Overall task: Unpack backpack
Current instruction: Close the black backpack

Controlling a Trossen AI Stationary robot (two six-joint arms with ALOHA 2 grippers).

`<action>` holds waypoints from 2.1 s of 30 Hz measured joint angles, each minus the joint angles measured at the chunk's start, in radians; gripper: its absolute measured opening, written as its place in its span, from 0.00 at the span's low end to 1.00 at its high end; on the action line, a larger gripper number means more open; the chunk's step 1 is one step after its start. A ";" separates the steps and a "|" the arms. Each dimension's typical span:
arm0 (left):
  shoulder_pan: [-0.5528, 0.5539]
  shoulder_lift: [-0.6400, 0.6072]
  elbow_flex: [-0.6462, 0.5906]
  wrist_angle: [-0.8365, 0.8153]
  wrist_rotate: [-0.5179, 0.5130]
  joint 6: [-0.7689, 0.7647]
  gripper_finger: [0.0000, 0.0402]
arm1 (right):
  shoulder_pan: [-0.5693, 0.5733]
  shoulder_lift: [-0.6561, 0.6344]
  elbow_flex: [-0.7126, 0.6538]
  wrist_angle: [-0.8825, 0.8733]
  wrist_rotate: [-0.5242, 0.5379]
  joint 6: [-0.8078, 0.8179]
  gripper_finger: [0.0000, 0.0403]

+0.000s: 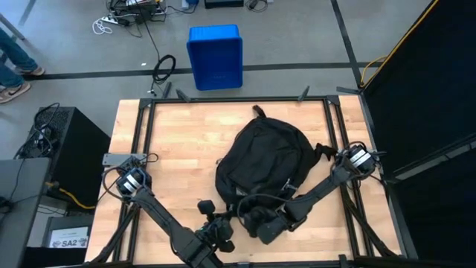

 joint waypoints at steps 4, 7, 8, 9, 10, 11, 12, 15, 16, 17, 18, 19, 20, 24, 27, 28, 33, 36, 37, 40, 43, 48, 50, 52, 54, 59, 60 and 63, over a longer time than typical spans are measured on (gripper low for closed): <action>0.002 0.001 0.000 0.001 0.001 0.000 0.00 | -0.016 0.000 0.000 -0.064 -0.020 0.007 0.27; 0.000 0.001 0.000 0.001 0.001 0.000 0.00 | -0.016 0.000 0.000 -0.107 -0.028 0.008 0.08; 0.000 0.001 0.000 0.001 0.002 0.000 0.00 | -0.017 0.000 0.000 -0.118 -0.028 0.008 0.04; 0.000 0.001 0.000 0.001 0.002 0.000 0.00 | -0.017 0.000 0.001 -0.130 -0.026 0.012 0.03; 0.000 0.001 0.000 0.000 0.002 0.000 0.00 | -0.017 -0.003 0.001 -0.142 -0.024 0.021 0.03; 0.001 0.001 0.000 -0.004 0.002 0.000 0.00 | -0.015 -0.007 0.001 -0.158 -0.022 0.033 0.02; 0.001 0.001 0.000 -0.012 0.003 0.000 0.00 | -0.012 -0.012 0.001 -0.174 -0.021 0.044 0.01; 0.000 0.001 0.000 -0.078 0.010 -0.021 0.00 | 0.021 -0.040 0.000 -0.233 -0.009 0.081 0.00; 0.000 0.001 0.000 -0.113 0.012 -0.044 0.00 | 0.038 -0.051 0.000 -0.251 -0.005 0.094 0.00; 0.000 0.001 -0.002 -0.142 0.012 -0.078 0.00 | 0.059 -0.063 0.000 -0.269 0.000 0.107 0.00; 0.000 0.001 -0.010 -0.159 0.012 -0.107 0.00 | 0.081 -0.076 0.000 -0.289 0.001 0.121 0.00; -0.001 0.001 -0.019 -0.181 0.011 -0.130 0.00 | 0.105 -0.089 0.000 -0.309 0.002 0.139 0.00; -0.005 0.001 -0.028 -0.195 0.011 -0.145 0.00 | 0.130 -0.103 -0.001 -0.331 -0.001 0.160 0.00; -0.018 0.001 -0.076 -0.186 0.006 -0.209 0.00 | 0.226 -0.146 -0.001 -0.420 -0.008 0.250 0.00; -0.023 0.000 -0.120 -0.193 0.029 -0.256 0.00 | 0.283 -0.166 -0.002 -0.481 -0.044 0.299 0.00; -0.027 0.000 -0.129 -0.180 0.024 -0.269 0.00 | 0.303 -0.167 -0.002 -0.486 -0.054 0.305 0.00; -0.030 -0.001 -0.190 -0.269 0.113 -0.336 0.00 | 0.398 -0.168 -0.003 -0.514 -0.306 0.332 0.00; -0.025 -0.005 -0.227 -0.322 0.132 -0.421 0.00 | 0.434 -0.169 -0.003 -0.534 -0.326 0.380 0.00; -0.024 -0.005 -0.233 -0.304 0.132 -0.435 0.00 | 0.443 -0.169 -0.003 -0.550 -0.278 0.403 0.00; -0.025 -0.006 -0.242 -0.260 0.112 -0.446 0.00 | 0.448 -0.179 -0.003 -0.601 -0.139 0.496 0.00; -0.022 -0.007 -0.228 -0.193 0.081 -0.415 0.00 | 0.442 -0.197 -0.002 -0.595 -0.048 0.509 0.00; -0.021 -0.006 -0.203 -0.125 0.081 -0.300 0.00 | 0.351 -0.194 -0.002 -0.561 -0.009 0.484 0.01; -0.021 -0.007 -0.194 -0.120 0.081 -0.294 0.00 | 0.316 -0.185 -0.001 -0.652 -0.058 0.547 0.01; -0.027 -0.006 -0.180 -0.124 0.088 -0.291 0.00 | 0.276 -0.181 -0.004 -0.792 -0.104 0.653 0.00; -0.036 -0.005 -0.164 -0.116 0.094 -0.263 0.00 | 0.244 -0.183 -0.020 -0.903 -0.139 0.772 0.00; -0.053 -0.005 -0.146 0.008 0.136 -0.101 0.00 | 0.150 -0.183 -0.129 -1.022 -0.227 0.919 0.00; -0.054 -0.005 -0.143 0.049 0.147 -0.052 0.00 | 0.124 -0.183 -0.159 -1.022 -0.234 0.918 0.00; -0.054 -0.006 -0.141 0.222 0.185 0.131 0.00 | 0.043 -0.185 -0.232 -1.000 -0.226 0.894 0.00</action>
